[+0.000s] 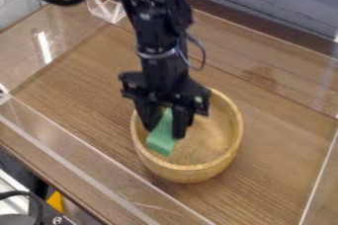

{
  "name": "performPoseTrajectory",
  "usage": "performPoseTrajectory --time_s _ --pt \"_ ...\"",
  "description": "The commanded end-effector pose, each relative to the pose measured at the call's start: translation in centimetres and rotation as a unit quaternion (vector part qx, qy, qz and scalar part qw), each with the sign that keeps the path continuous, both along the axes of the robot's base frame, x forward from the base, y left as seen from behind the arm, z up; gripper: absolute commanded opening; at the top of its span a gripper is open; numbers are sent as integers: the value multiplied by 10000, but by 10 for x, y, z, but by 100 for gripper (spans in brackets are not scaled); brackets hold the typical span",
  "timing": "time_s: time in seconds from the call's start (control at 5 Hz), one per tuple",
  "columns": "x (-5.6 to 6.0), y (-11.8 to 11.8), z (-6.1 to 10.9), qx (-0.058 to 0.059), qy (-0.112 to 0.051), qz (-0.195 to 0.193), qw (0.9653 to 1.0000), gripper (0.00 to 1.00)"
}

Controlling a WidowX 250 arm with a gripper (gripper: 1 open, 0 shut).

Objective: Remove the green block from inside the brown bowl and put it on the table

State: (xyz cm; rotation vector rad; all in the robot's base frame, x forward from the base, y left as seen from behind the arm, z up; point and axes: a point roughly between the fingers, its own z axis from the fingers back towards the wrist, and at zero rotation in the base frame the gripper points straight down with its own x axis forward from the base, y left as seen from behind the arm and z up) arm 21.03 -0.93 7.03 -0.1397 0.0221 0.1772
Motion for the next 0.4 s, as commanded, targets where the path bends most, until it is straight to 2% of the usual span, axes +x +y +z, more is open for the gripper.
performPoseTrajectory --time_s 0.0,0.2 --pt "12 32 29 47 -428 389 9983 0" --pt "11 83 23 199 -478 816 9953 0"
